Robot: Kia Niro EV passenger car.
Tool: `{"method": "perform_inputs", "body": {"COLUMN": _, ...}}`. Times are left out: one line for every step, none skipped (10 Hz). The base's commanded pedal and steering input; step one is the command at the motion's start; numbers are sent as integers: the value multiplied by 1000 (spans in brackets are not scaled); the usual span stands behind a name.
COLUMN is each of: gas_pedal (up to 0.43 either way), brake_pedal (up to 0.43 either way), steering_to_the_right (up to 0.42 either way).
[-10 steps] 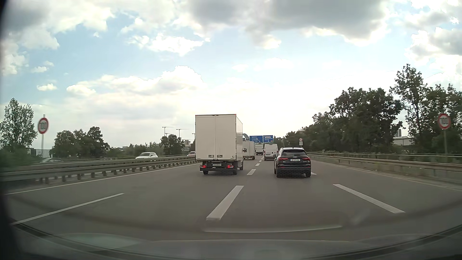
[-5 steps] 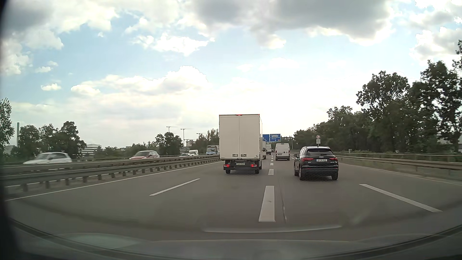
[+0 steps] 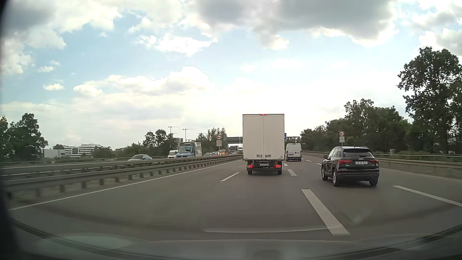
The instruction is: Follow the waypoints while adhering to traffic rules and regulations
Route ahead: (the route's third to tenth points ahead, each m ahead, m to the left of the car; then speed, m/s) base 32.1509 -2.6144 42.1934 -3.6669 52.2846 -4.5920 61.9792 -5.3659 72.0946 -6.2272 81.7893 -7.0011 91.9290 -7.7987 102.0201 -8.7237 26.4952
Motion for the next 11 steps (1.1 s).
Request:
{"method": "perform_inputs", "body": {"gas_pedal": 1000, "brake_pedal": 30, "steering_to_the_right": -1}}
{"method": "perform_inputs", "body": {"gas_pedal": 1000, "brake_pedal": 30, "steering_to_the_right": 0}}
{"method": "perform_inputs", "body": {"gas_pedal": 1000, "brake_pedal": 30, "steering_to_the_right": 1}}
{"method": "perform_inputs", "body": {"gas_pedal": 1000, "brake_pedal": 30, "steering_to_the_right": 5}}
{"method": "perform_inputs", "body": {"gas_pedal": 1000, "brake_pedal": 30, "steering_to_the_right": 13}}
{"method": "perform_inputs", "body": {"gas_pedal": 1000, "brake_pedal": 30, "steering_to_the_right": 13}}
{"method": "perform_inputs", "body": {"gas_pedal": 1000, "brake_pedal": 30, "steering_to_the_right": 13}}
{"method": "perform_inputs", "body": {"gas_pedal": 1000, "brake_pedal": 30, "steering_to_the_right": 13}}
{"method": "perform_inputs", "body": {"gas_pedal": 992, "brake_pedal": 30, "steering_to_the_right": 13}}
{"method": "perform_inputs", "body": {"gas_pedal": 882, "brake_pedal": 30, "steering_to_the_right": 12}}
{"method": "perform_inputs", "body": {"gas_pedal": 799, "brake_pedal": 30, "steering_to_the_right": 11}}
